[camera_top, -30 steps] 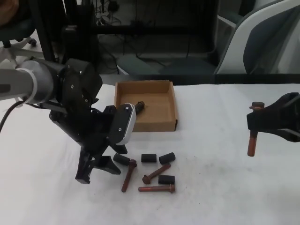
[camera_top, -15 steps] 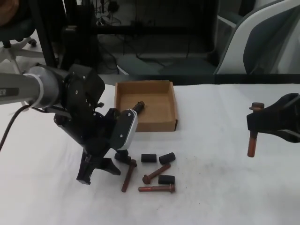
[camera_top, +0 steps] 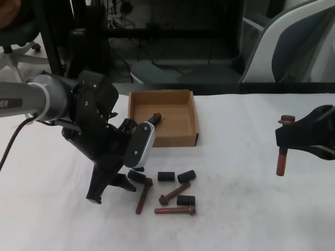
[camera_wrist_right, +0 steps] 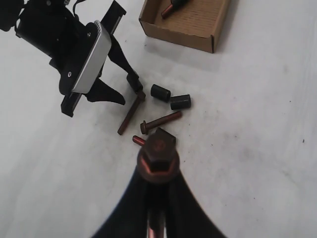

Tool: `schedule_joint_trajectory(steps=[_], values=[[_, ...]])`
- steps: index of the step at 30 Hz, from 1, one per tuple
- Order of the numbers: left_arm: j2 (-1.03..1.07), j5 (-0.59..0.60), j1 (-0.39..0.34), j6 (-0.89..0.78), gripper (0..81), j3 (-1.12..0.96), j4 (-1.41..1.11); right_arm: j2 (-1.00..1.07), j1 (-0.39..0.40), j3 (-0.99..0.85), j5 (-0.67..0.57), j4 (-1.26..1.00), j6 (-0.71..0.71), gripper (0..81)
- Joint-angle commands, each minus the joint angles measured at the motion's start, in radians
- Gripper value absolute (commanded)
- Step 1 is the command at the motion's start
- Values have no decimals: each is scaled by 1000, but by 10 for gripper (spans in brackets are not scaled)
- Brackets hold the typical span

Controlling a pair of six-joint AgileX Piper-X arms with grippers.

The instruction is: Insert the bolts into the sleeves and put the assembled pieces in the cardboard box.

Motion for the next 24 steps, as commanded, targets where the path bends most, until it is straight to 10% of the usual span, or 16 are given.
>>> schedule_joint_trajectory(steps=[1, 24], values=[[3, 28, -3, 101, 382, -6, -40, -12, -6, -3, -7, -5, -5, 6], [79, 43, -15, 26, 382, -72, -39, -12, -6, -3, 1, -11, -10, 6]])
